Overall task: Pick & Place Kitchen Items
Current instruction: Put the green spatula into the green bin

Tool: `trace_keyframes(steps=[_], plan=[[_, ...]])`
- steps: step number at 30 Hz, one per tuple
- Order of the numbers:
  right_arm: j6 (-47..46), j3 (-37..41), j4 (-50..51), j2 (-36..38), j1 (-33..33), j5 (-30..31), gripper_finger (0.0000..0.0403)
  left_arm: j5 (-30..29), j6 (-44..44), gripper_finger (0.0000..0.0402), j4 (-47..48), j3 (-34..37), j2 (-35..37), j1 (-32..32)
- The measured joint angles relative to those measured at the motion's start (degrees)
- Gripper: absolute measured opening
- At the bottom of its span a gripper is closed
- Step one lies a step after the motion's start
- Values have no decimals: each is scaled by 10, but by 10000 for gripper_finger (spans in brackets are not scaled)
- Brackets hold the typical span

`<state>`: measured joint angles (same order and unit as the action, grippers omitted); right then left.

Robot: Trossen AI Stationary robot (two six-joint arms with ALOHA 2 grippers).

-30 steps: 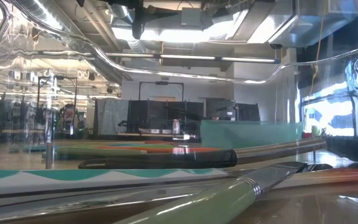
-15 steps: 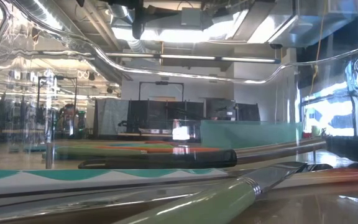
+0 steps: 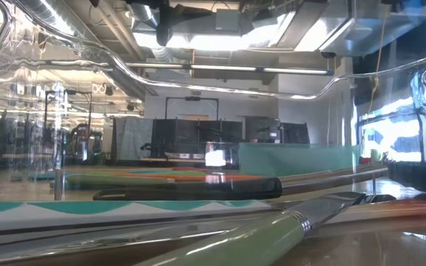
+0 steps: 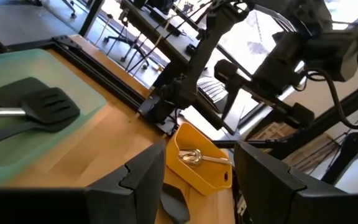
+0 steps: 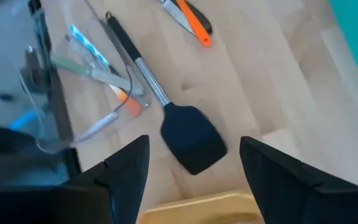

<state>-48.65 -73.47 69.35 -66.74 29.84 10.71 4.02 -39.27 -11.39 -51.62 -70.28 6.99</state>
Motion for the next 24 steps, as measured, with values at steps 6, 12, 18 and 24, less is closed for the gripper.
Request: trace_keyframes(steps=[6, 12, 18, 24], plan=[[202, 0, -16, -32, -40, -4, 252, -5, 0, 184, 1, 0, 0, -6], [404, 0, -21, -87, -54, 6, 248, -6, 0, 184, 11, 0, 0, -11], [434, 0, -40, -132, -55, 60, 241, -6, 0, 184, 18, 0, 0, -25], [436, 0, -91, -156, -69, 97, 240, 27, -3, 184, 113, 0, 0, -33]])
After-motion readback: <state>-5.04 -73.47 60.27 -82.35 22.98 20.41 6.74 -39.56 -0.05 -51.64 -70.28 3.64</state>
